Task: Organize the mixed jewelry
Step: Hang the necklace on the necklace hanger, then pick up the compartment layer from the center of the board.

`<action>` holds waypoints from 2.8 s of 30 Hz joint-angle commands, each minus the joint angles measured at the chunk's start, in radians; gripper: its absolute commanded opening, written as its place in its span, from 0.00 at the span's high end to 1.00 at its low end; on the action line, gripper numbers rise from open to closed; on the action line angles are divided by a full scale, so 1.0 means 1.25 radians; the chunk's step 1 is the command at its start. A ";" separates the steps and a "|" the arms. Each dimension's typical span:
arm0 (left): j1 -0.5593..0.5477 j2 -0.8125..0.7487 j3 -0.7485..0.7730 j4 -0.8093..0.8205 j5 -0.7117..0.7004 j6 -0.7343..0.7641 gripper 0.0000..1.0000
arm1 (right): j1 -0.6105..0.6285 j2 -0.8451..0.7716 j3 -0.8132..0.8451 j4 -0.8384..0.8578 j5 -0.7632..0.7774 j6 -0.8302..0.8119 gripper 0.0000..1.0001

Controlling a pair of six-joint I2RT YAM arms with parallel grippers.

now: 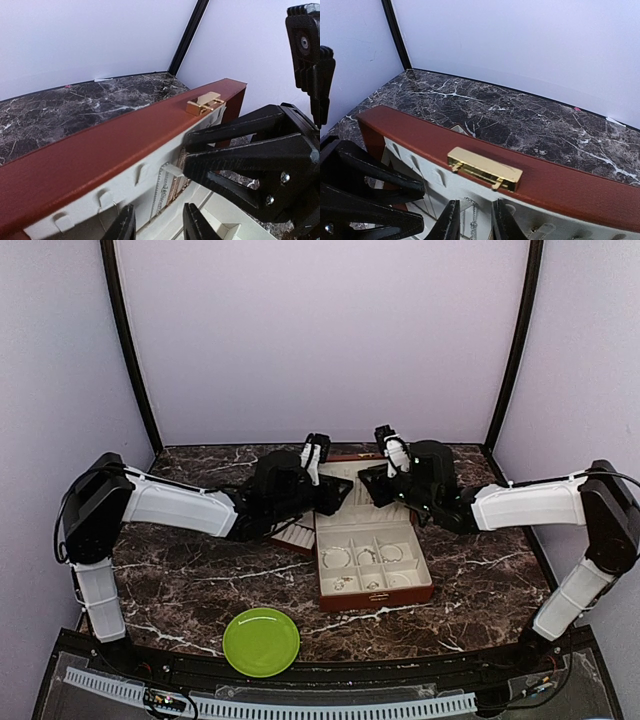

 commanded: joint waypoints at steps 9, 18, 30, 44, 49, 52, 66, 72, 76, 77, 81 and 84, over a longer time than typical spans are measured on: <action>-0.006 -0.132 -0.064 0.040 0.027 0.004 0.59 | -0.006 -0.083 -0.051 0.022 0.010 0.020 0.67; -0.006 -0.222 -0.139 0.085 0.201 0.014 0.57 | -0.025 -0.228 -0.156 -0.004 -0.084 -0.003 0.50; 0.088 -0.452 -0.274 -0.233 0.099 -0.081 0.44 | -0.094 -0.431 -0.207 -0.232 -0.057 0.109 0.39; 0.318 -0.146 0.041 -0.550 0.211 0.049 0.56 | -0.109 -0.509 -0.242 -0.326 0.012 0.172 0.37; 0.322 0.049 0.236 -0.620 0.144 0.104 0.60 | -0.109 -0.509 -0.237 -0.350 0.022 0.177 0.36; 0.326 0.134 0.341 -0.664 0.108 0.124 0.63 | -0.110 -0.502 -0.238 -0.347 0.025 0.185 0.36; 0.337 0.333 0.534 -0.724 0.122 0.138 0.66 | -0.114 -0.428 -0.221 -0.333 0.003 0.168 0.35; 0.337 0.357 0.556 -0.728 0.100 0.139 0.68 | -0.115 -0.432 -0.214 -0.333 -0.002 0.166 0.36; 0.337 0.373 0.580 -0.745 0.082 0.155 0.73 | -0.117 -0.443 -0.224 -0.333 0.004 0.165 0.35; 0.337 0.376 0.584 -0.749 0.081 0.159 0.74 | -0.116 -0.446 -0.227 -0.333 0.006 0.166 0.35; 0.337 0.392 0.594 -0.763 0.087 0.179 0.81 | -0.117 -0.455 -0.241 -0.333 0.011 0.169 0.35; 0.337 0.401 0.601 -0.775 0.094 0.196 0.83 | -0.117 -0.459 -0.246 -0.333 0.014 0.170 0.35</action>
